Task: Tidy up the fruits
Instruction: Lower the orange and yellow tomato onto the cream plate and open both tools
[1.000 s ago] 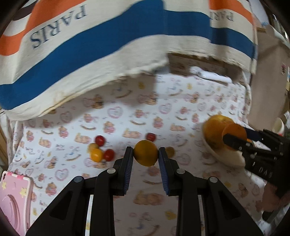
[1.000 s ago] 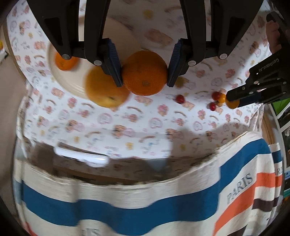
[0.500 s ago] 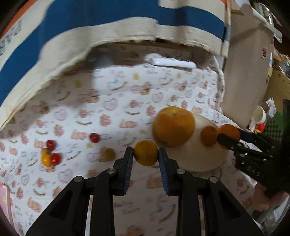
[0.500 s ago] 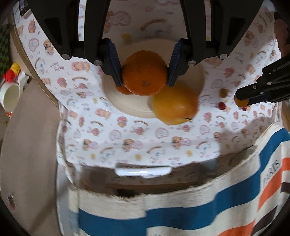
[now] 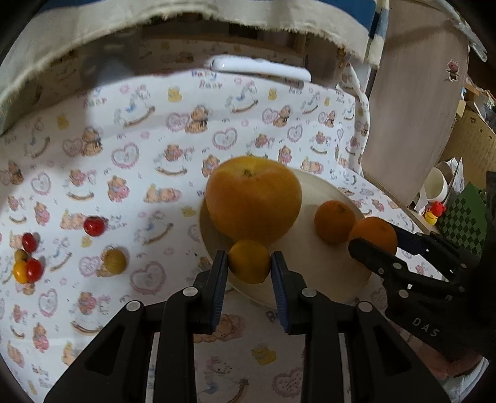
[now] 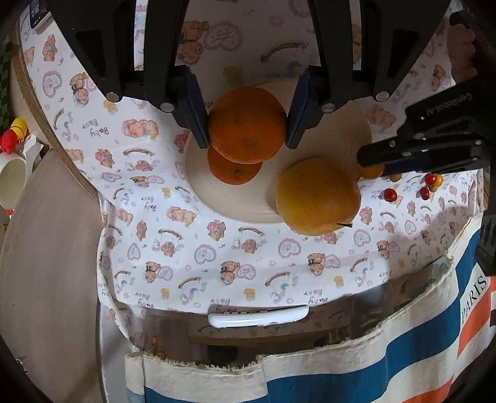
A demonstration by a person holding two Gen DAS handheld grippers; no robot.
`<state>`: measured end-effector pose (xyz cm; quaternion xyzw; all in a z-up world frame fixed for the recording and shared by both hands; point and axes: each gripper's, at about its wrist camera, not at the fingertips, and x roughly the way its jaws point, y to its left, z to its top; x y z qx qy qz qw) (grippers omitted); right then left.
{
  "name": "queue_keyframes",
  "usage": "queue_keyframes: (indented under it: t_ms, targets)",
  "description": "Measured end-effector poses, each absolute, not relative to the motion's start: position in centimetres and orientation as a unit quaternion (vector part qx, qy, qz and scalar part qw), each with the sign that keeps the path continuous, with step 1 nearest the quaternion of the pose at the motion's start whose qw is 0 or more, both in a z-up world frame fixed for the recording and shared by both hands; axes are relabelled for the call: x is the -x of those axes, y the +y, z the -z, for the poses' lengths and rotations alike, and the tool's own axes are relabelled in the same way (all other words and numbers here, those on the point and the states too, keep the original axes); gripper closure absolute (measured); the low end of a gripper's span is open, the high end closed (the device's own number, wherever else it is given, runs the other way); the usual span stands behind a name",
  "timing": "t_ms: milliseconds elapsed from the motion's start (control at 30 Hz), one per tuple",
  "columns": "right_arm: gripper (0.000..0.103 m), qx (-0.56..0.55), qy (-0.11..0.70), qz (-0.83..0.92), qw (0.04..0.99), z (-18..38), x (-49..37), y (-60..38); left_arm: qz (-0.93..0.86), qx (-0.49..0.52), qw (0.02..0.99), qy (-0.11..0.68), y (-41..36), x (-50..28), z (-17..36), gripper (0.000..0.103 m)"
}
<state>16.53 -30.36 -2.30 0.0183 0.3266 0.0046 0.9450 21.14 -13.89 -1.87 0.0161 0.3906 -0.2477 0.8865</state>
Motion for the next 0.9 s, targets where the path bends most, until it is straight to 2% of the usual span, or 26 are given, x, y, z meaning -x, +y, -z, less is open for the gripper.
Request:
queue_keyframes:
  t_ms: [600, 867, 900]
  targets:
    - [0.052, -0.021, 0.332, -0.008, 0.943, 2.45, -16.89, -30.33, 0.236, -0.038, 0.891, 0.386, -13.95, -21.64, 2.75, 0.075]
    - [0.047, -0.022, 0.332, -0.008, 0.943, 2.5, -16.78, -30.38, 0.233, -0.029, 0.888, 0.395, -13.37, -22.17, 3.03, 0.074]
    - [0.04, -0.027, 0.324, -0.009, 0.945, 2.37, -16.6, -30.45, 0.231, -0.031, 0.889, 0.393, -13.33, -22.07, 2.98, 0.071]
